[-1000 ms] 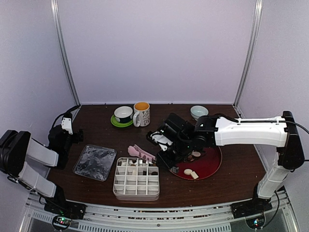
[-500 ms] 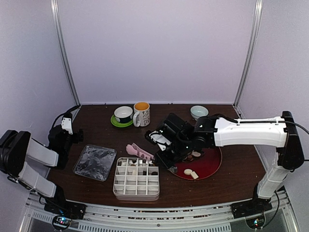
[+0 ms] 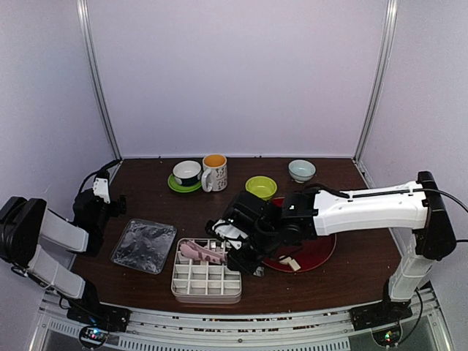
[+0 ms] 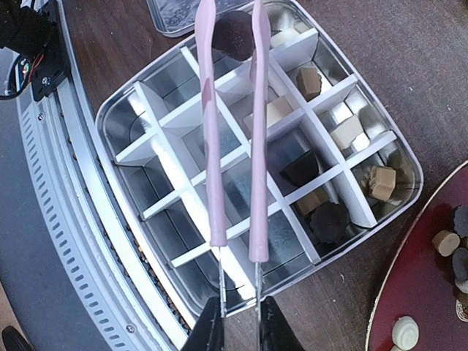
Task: Pack the chocolate
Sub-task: Place the fake chocolate in the empty pocket of the box.
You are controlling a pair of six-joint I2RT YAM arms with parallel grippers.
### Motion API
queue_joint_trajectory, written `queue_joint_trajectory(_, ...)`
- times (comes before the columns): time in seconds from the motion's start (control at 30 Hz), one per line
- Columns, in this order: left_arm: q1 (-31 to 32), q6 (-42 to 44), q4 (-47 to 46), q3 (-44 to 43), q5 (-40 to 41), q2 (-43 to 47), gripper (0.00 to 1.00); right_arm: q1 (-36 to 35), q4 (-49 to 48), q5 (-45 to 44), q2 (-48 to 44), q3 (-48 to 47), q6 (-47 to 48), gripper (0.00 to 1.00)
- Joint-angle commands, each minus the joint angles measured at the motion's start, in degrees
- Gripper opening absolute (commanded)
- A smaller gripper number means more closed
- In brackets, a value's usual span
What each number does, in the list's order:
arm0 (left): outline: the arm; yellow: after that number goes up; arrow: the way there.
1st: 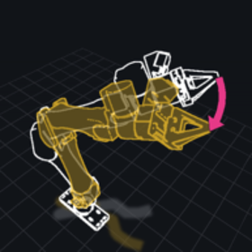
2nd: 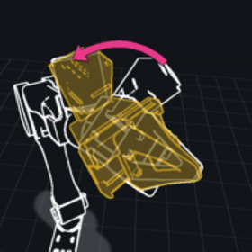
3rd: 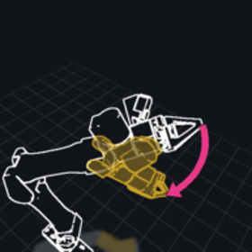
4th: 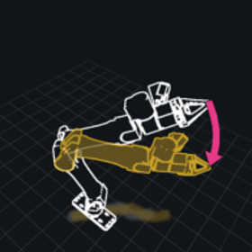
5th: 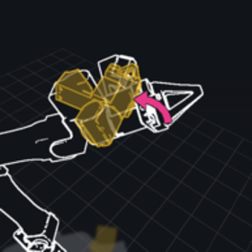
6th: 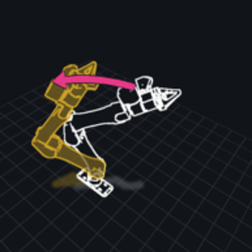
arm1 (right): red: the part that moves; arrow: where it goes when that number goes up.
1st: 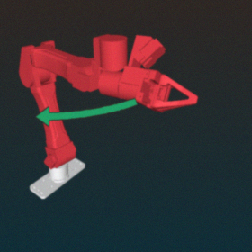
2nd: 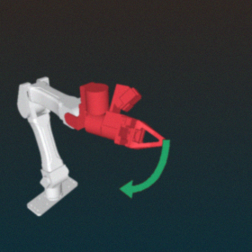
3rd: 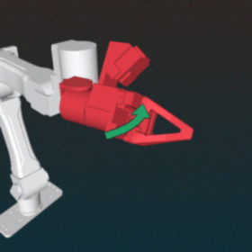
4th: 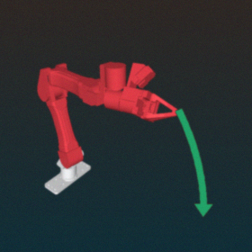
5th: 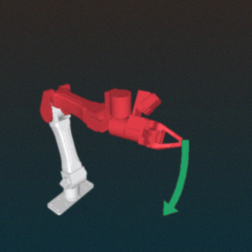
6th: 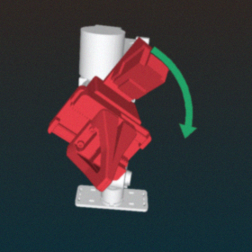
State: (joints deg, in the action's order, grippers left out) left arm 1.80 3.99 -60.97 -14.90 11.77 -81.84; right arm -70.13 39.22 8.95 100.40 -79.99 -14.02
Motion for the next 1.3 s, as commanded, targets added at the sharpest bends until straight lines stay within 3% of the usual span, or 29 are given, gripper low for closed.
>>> queue_joint_trajectory(0.0, -0.53, -0.06, -1.57, -0.92, 0.29, 0.02, 0.98, -0.88, -0.72, -0.48, -0.58, -0.32, 1.23, 0.17)
queue_joint_trajectory(0.87, -0.49, -0.03, -1.59, -0.91, 0.35, 0.09, 0.98, -1.24, -1.76, -0.16, 1.39, -3.15, 1.75, 0.32)
queue_joint_trajectory(1.27, -0.49, -0.08, -1.56, -0.92, 0.25, 0.02, 0.98, -1.22, -1.54, -3.41, 0.13, -3.48, 1.81, 0.31)
